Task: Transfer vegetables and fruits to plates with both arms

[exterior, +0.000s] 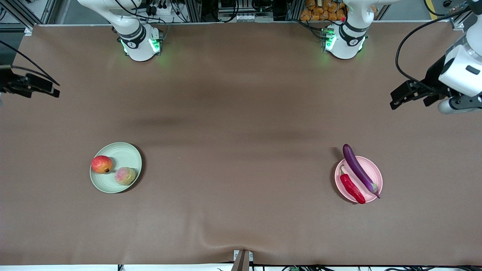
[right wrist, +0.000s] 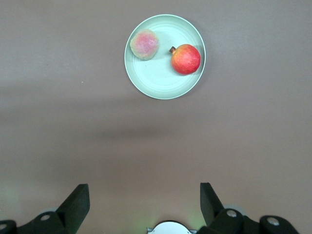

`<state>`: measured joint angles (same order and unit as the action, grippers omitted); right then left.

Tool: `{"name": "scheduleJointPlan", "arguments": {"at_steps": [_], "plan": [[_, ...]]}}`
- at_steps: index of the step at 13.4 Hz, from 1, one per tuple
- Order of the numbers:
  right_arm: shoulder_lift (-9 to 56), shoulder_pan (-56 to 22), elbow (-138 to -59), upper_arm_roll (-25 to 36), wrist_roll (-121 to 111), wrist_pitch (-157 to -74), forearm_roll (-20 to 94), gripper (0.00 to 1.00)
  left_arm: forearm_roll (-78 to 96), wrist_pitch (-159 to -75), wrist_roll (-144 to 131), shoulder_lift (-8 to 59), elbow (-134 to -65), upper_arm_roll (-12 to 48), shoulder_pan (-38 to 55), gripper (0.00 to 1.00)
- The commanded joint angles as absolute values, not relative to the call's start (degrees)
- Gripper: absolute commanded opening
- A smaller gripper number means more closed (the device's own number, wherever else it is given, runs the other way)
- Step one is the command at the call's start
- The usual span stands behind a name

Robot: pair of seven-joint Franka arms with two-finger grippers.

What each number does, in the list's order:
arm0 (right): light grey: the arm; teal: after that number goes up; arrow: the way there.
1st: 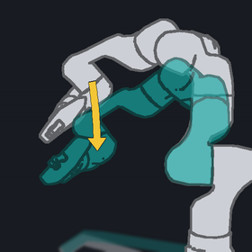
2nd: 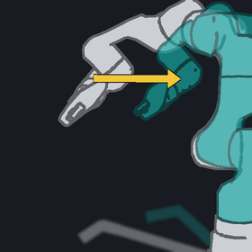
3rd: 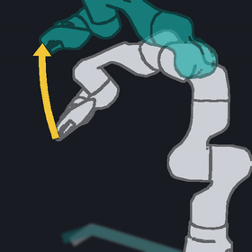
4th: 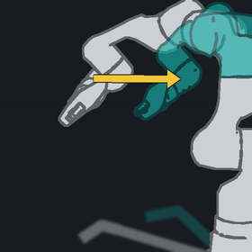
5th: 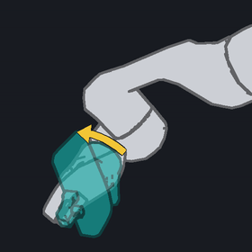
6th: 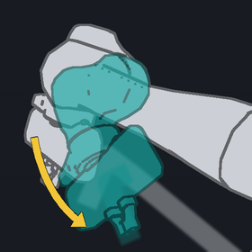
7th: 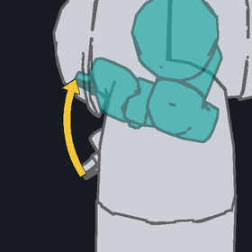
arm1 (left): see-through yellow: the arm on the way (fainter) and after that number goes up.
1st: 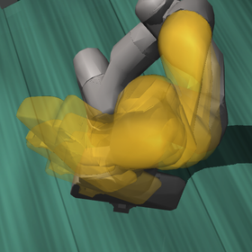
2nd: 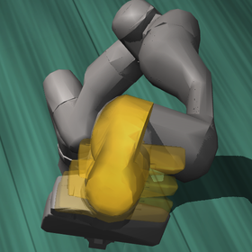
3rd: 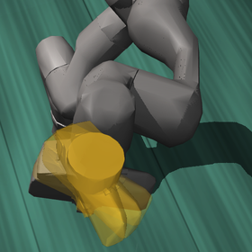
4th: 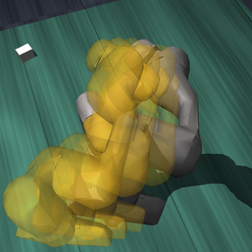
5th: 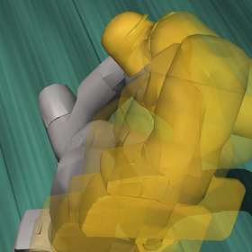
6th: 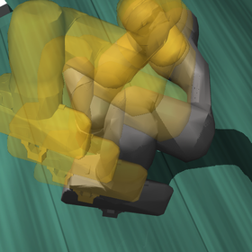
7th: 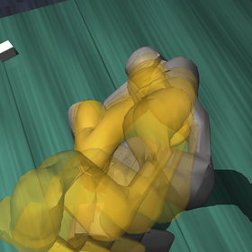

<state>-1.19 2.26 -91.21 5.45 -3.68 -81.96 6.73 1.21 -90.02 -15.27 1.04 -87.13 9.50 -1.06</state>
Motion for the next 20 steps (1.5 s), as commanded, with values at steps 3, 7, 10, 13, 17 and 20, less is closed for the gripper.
{"name": "scheduleJointPlan", "arguments": {"at_steps": [3, 7, 10, 13, 17, 20], "plan": [[0.4, 2.1, -87.1, 4.2, 3.4, -77.4, 5.4, 1.0, 2.3, -88.6, -8.6, -0.9, -88.4, 1.6, 4.0, 1.0], [1.8, 0.4, -84.1, 3.3, -0.1, -77.6, 0.1, 1.0, 1.9, -84.8, -7.5, -3.6, -89.0, -1.8, 5.1, 1.0], [1.8, 0.5, -84.3, 3.3, -1.6, -78.4, 0.2, 1.0, 1.4, -83.8, -7.4, -4.0, -88.5, -3.0, 5.6, 1.0], [1.9, 0.4, -84.6, 3.3, -1.6, -79.9, 0.5, 1.0, 1.4, -83.7, -7.0, -4.0, -86.9, -3.7, 5.8, 1.0], [2.9, 0.4, -84.7, 3.3, -1.3, -80.9, 0.7, 1.0, 1.3, -82.7, -7.0, -3.5, -86.0, -3.4, 4.7, 1.0], [3.1, 0.5, -84.8, 3.3, -1.2, -80.9, 0.8, 1.0, 1.3, -81.7, -7.1, -3.4, -86.1, -1.0, 2.7, 1.0]]}}
